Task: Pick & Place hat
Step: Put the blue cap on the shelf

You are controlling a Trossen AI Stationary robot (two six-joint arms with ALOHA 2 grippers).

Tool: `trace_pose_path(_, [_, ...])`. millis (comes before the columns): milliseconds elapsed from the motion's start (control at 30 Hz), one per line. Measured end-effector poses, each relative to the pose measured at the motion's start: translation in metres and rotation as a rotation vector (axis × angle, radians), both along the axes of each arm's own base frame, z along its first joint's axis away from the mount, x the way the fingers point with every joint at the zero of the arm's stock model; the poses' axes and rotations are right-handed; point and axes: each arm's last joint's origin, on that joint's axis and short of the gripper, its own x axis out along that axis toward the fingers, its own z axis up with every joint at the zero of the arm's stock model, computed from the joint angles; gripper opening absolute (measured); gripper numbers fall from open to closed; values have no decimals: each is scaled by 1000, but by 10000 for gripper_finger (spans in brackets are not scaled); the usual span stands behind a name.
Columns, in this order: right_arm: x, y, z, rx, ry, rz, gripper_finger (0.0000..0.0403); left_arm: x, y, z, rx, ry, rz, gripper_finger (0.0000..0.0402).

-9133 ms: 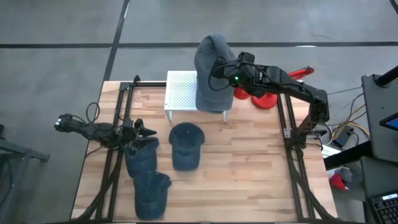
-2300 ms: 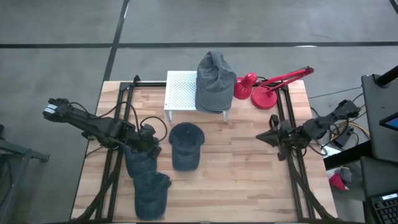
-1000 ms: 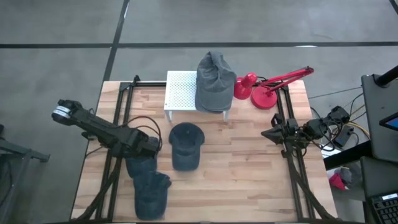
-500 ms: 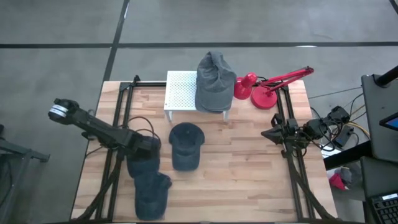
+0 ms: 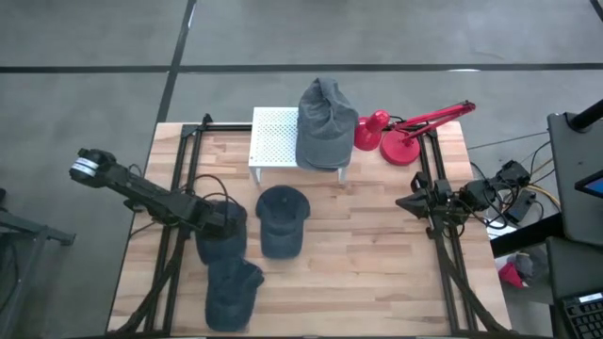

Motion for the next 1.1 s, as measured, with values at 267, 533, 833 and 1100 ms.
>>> trace_pose_path(267, [0, 0, 0, 0, 0, 0, 8, 3, 2, 21, 65, -115, -35, 20])
trace_pose_path(533, [0, 0, 0, 0, 0, 0, 8, 1, 6, 66, 182, -211, -71, 20])
trace_pose_path(833, [0, 0, 0, 0, 1, 0, 8, 3, 10, 130, 297, -362, -125, 20])
trace_pose_path(1100, [0, 0, 0, 0, 1, 0, 8, 4, 12, 186, 383, -484, -170, 19])
